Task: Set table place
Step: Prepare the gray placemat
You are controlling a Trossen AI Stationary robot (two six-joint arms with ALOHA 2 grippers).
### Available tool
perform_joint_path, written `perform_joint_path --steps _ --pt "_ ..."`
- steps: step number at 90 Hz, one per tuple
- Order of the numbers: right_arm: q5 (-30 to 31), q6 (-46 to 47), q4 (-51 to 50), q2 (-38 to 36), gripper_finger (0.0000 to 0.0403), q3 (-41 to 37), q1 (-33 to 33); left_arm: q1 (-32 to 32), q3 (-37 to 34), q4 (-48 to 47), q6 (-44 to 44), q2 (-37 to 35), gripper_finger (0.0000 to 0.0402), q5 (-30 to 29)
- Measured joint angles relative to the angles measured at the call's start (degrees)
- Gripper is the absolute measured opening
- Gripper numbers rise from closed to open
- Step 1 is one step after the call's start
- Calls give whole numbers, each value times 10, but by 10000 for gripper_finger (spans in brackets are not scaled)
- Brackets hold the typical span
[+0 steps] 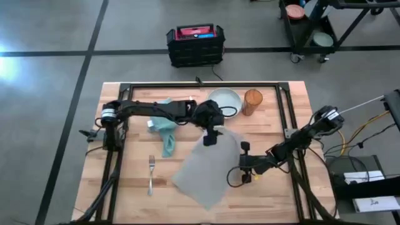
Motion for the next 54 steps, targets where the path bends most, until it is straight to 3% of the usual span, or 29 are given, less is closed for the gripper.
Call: perform_joint_path --steps 13,28,54 --pt "0 1 -2 0 2 0 0 -16 14 -84 -63 -22 251 -20" --pt "0 0 -1 -1 2 7 0 -71 -4 -116 -149 -24 246 -31" --pt "0 6 -2 -1 2 17 -21 -167 -72 88 -242 38 218 -101"
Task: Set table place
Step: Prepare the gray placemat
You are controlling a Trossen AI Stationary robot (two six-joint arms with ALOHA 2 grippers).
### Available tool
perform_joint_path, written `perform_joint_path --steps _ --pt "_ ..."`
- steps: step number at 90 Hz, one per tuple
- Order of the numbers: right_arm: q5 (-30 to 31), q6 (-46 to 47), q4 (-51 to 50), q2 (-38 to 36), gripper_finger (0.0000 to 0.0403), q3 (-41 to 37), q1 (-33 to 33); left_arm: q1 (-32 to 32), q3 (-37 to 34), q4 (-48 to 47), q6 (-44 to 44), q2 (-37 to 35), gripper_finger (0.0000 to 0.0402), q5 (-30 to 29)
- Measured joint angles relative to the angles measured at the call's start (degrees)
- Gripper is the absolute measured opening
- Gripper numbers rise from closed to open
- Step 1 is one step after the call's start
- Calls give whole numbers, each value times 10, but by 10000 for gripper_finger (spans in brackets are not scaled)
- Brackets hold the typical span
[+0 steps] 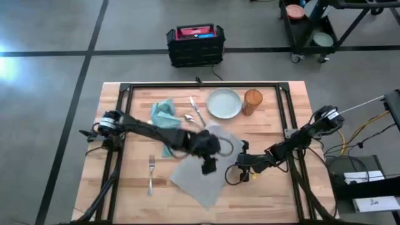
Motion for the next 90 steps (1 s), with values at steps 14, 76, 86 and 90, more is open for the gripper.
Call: perform_joint_path --steps 14,76,86,90 --pt "0 0 -1 0 2 8 -10 -13 -1 64 -33 38 224 -6" --pt "-4 25 -77 0 2 82 -20 -31 -1 131 -178 78 265 -33" --pt "-6 23 -75 0 2 84 -20 -35 -1 131 -177 79 264 -44" --pt "-6 23 -73 0 2 84 -20 -35 -1 129 -175 80 262 -48"
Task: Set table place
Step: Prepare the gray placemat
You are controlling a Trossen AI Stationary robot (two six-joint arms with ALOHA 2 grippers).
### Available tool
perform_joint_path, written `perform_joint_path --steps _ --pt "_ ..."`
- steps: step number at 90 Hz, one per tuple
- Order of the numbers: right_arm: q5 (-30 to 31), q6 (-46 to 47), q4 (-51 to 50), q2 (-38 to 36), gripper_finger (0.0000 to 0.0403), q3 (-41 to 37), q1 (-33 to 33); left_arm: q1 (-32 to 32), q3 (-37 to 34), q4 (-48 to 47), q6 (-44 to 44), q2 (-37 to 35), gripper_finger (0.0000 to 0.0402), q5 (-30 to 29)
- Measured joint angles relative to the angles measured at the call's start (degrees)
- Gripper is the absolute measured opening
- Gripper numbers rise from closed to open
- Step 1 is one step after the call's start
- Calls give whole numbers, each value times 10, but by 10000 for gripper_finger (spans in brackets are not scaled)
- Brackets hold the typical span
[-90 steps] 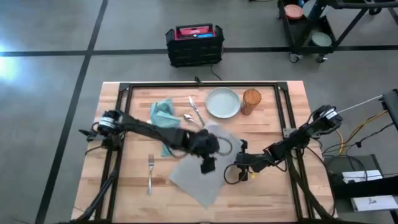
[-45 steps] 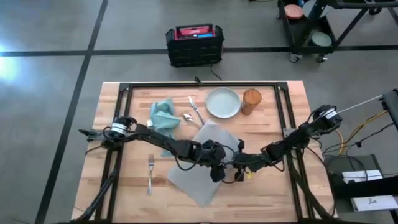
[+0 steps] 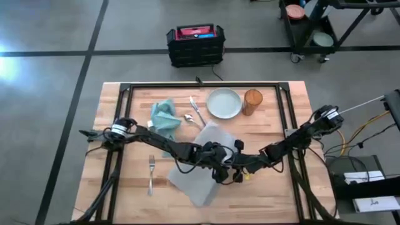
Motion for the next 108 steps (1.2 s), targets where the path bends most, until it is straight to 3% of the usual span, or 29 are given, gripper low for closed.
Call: perform_joint_path --steps 34,73,108 --pt "-7 0 15 0 2 1 0 1 0 -32 2 1 201 -14" --pt "-9 -9 -17 -1 2 2 1 2 -2 -85 23 -10 10 -15" --pt "-28 -9 -30 -3 2 1 1 2 -1 -147 25 -68 0 -26"
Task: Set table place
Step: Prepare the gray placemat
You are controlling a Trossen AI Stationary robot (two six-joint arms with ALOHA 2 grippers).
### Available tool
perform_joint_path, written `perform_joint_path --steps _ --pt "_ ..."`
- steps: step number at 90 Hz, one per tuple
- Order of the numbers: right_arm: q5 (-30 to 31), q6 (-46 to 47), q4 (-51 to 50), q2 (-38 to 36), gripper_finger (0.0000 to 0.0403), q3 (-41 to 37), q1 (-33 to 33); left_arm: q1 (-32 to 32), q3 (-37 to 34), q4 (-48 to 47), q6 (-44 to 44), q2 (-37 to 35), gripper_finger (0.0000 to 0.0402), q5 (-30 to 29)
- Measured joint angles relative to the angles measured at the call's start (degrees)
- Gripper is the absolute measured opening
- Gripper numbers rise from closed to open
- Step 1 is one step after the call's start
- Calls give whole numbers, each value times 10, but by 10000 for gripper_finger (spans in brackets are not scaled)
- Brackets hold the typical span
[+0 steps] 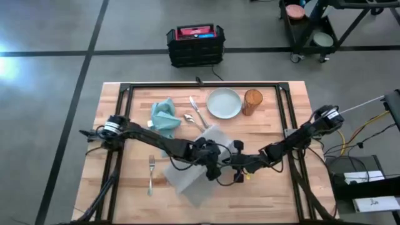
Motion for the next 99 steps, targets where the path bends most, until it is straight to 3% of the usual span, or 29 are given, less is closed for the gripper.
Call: perform_joint_path --steps 20,32,54,99 --pt "-80 2 37 17 2 0 0 1 0 -22 6 -26 0 -19" --pt "-87 28 76 53 2 0 0 1 0 -49 5 -37 0 -36" --pt "-140 99 32 111 2 17 1 3 0 -106 6 -41 0 -39" --pt "-165 221 -268 -32 2 17 34 -3 0 -279 -53 -116 0 -39"
